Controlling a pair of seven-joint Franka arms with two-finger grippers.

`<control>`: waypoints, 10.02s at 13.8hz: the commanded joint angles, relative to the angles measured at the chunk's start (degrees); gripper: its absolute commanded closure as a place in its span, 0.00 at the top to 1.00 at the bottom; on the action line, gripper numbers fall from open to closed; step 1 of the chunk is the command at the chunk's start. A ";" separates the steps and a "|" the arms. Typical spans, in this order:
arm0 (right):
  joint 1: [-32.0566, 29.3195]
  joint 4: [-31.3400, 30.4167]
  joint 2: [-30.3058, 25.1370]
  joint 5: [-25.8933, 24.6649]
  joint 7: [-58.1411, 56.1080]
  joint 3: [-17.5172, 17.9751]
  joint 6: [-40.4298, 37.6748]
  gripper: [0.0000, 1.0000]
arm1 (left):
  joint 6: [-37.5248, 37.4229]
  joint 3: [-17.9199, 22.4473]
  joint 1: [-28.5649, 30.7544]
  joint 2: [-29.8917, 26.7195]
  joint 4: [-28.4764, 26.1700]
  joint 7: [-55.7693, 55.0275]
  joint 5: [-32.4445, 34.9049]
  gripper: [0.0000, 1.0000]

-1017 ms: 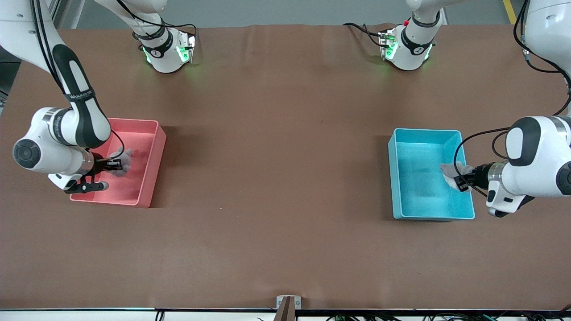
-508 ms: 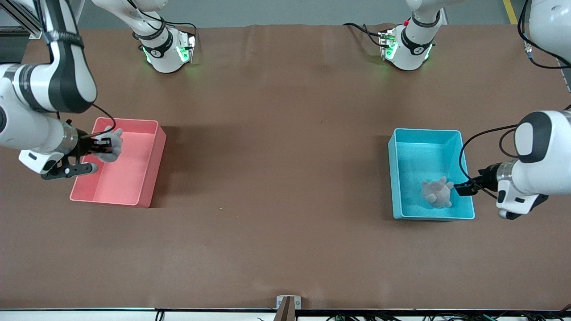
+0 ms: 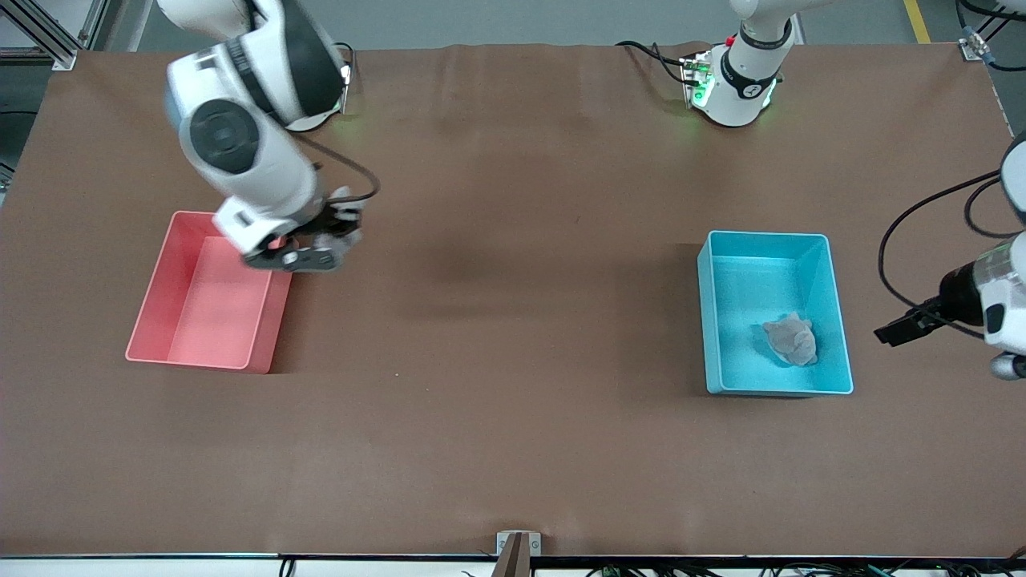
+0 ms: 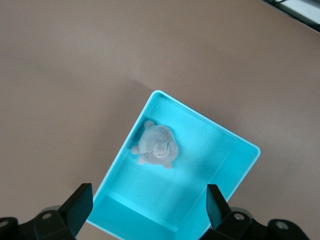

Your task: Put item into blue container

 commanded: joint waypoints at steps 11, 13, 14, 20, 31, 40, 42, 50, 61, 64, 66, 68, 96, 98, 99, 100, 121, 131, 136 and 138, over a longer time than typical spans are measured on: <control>24.43 16.64 33.20 1.39 34.37 -0.98 28.78 0.14 | 9.46 -7.67 -12.84 8.27 -8.42 -15.35 1.02 1.00; 24.87 16.64 35.40 1.39 33.93 -0.98 30.73 0.15 | 18.07 -7.58 -16.62 12.22 -12.03 -19.31 1.03 1.00; 24.87 16.64 36.02 1.31 33.84 -1.07 31.43 0.17 | 21.77 -7.50 -17.94 14.07 -13.09 -21.59 1.20 1.00; 24.78 16.64 36.12 0.69 34.11 -1.16 31.44 1.00 | 26.46 -7.14 -22.08 18.48 -13.36 -27.49 1.99 1.00; 14.52 13.31 11.09 0.95 22.26 -1.42 -2.82 1.00 | 26.55 -9.68 -23.49 18.04 -17.57 -40.75 1.55 1.00; -10.77 -5.60 -9.85 1.39 -13.22 -1.51 -4.77 1.00 | 26.46 -11.63 -31.83 18.39 -18.46 -68.17 1.73 1.00; -16.23 -5.25 -9.94 1.22 -21.05 -1.51 -4.86 1.00 | 26.46 -11.63 -33.24 18.39 -19.25 -72.39 1.81 1.00; -28.03 0.01 -9.85 -2.03 -38.57 -1.51 -4.86 1.00 | 26.37 -11.63 -35.62 18.92 -21.79 -77.60 1.90 1.00; -29.18 14.26 -8.54 -2.12 -37.97 -1.51 -5.65 1.00 | 26.55 -11.63 -36.32 20.68 -21.45 -80.06 1.73 0.00; -29.18 14.27 -8.54 -2.12 -37.79 -1.51 -5.56 1.00 | 26.46 -11.63 -36.15 20.50 -21.27 -78.75 2.43 0.00; -29.18 14.35 -8.54 -2.03 -37.79 -1.51 -5.56 1.00 | 25.59 -11.63 -35.97 19.98 -20.40 -76.55 2.43 0.00; -29.18 14.35 -8.54 -1.86 -37.88 -1.51 -5.48 1.00 | 22.44 -11.54 -35.36 18.75 -18.74 -74.88 2.43 0.00; -29.44 15.58 -8.36 -1.51 -31.46 -1.33 -5.65 1.00 | 0.89 -11.27 2.00 12.94 -0.72 -8.01 7.61 1.00; -29.44 15.58 -8.36 -1.60 -31.72 -1.33 -5.65 1.00 | 0.71 -11.19 2.52 12.33 1.22 -2.31 9.45 1.00; -29.53 15.58 -8.36 -1.60 -31.72 -1.33 -5.65 1.00 | 0.62 -11.19 2.79 11.98 2.27 0.68 10.85 1.00; -29.53 15.58 -8.36 -1.68 -31.72 -1.33 -5.65 1.00 | 0.45 -11.19 2.88 11.71 3.41 4.11 12.00 1.00; -29.44 15.58 -8.36 -1.77 -31.72 -1.25 -5.65 1.00 | -15.99 -12.06 8.15 -8.24 8.26 7.83 0.41 1.00; -29.44 15.58 -8.36 -1.77 -31.72 -1.25 -5.74 1.00 | -14.76 14.29 -13.99 -22.37 -11.23 16.79 -7.58 1.00; -29.53 15.58 -8.36 -1.77 -31.64 -1.25 -5.74 1.00 | -14.06 15.62 -16.02 -25.99 -14.68 20.75 -8.29 1.00; -29.53 15.58 -8.36 -1.86 -31.64 -1.25 -5.74 1.00 | -13.71 16.06 -16.37 -26.00 -14.60 20.93 -8.12 1.00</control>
